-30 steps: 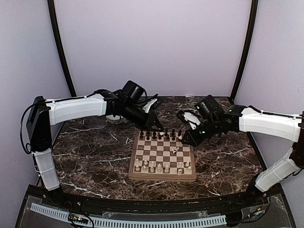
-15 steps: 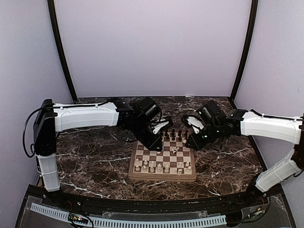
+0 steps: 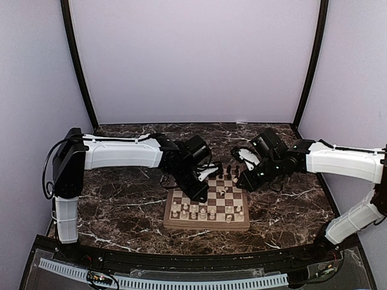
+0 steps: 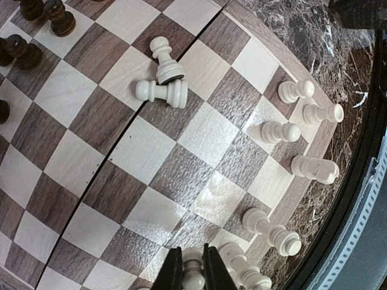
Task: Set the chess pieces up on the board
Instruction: Place the pawn on d2.
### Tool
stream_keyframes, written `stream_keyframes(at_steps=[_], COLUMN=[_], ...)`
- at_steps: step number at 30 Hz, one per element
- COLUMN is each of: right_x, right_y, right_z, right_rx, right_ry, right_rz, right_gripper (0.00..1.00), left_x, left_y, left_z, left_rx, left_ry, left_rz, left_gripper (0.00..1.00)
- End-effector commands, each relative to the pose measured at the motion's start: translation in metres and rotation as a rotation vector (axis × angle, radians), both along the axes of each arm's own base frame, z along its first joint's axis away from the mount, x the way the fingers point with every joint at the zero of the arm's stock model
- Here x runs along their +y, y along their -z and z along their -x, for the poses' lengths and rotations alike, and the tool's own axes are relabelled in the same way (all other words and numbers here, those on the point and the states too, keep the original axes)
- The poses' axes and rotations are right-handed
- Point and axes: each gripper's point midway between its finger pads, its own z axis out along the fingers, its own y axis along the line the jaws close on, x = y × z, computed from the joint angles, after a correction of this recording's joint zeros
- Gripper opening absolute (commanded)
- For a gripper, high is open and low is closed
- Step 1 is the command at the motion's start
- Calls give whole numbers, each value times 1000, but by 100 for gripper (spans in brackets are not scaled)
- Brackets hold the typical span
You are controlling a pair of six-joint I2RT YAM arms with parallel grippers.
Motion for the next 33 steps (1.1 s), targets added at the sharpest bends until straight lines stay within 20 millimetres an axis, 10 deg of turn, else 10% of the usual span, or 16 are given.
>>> stream_keyframes(at_steps=[1,23,33], right_x=[-2,1,1], right_y=[-8,-7,-10], right_z=[-5,-7,-5], right_rx=[-26,-19,-17], right_ry=[18,14,5], right_rz=[-15,-16,-16], right_gripper=[3,3,3], left_x=[-8,-6,-8], left_y=[-4,14,-8], left_z=[7,11,4], left_rx=[9,35,-7], left_ry=[36,24,8], left_rz=[13,-28,-17], left_gripper=[4,18,28])
